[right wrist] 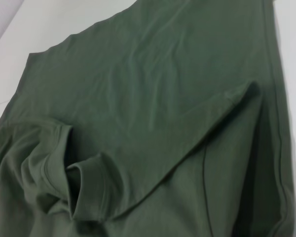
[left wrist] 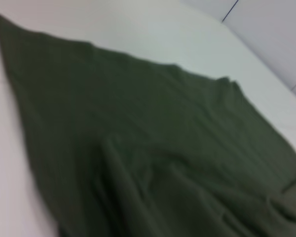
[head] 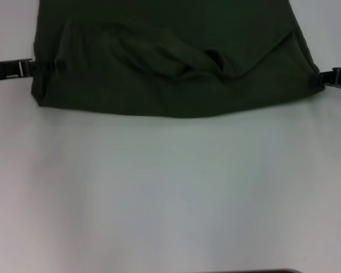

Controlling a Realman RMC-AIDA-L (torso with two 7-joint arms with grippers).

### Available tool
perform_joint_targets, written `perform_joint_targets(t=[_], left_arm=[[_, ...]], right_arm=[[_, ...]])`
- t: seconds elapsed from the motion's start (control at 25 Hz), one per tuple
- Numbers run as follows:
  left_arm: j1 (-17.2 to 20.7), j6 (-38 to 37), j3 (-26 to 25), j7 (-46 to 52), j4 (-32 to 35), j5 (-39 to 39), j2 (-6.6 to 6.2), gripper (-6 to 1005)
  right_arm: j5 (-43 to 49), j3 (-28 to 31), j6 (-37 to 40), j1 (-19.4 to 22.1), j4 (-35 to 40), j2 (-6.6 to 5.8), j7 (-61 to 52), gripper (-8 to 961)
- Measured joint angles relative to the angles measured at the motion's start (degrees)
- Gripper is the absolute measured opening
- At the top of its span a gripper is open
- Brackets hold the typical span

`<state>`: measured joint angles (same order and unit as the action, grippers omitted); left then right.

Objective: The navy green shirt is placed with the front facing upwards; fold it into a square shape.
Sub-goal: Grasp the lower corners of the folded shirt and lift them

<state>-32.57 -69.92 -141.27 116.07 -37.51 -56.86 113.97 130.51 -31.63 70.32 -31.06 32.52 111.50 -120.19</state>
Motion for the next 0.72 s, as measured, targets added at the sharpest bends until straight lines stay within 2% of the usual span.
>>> perform_joint_targets(t=[0.28,0.72], left_arm=[[-0.1,-3.6,0.2,-0.6,-0.5,4.9,-0.18,886],[-0.8,-4.1,3.2,-2.4,-0.6,5.3,1.19,863]], right_arm=[[0.0,0.4,0.0,0.2,0.0,-0.15,-0.1,30],[0.0,0.4,0.0,0.2,0.0,-0.13,-0.4,29]])
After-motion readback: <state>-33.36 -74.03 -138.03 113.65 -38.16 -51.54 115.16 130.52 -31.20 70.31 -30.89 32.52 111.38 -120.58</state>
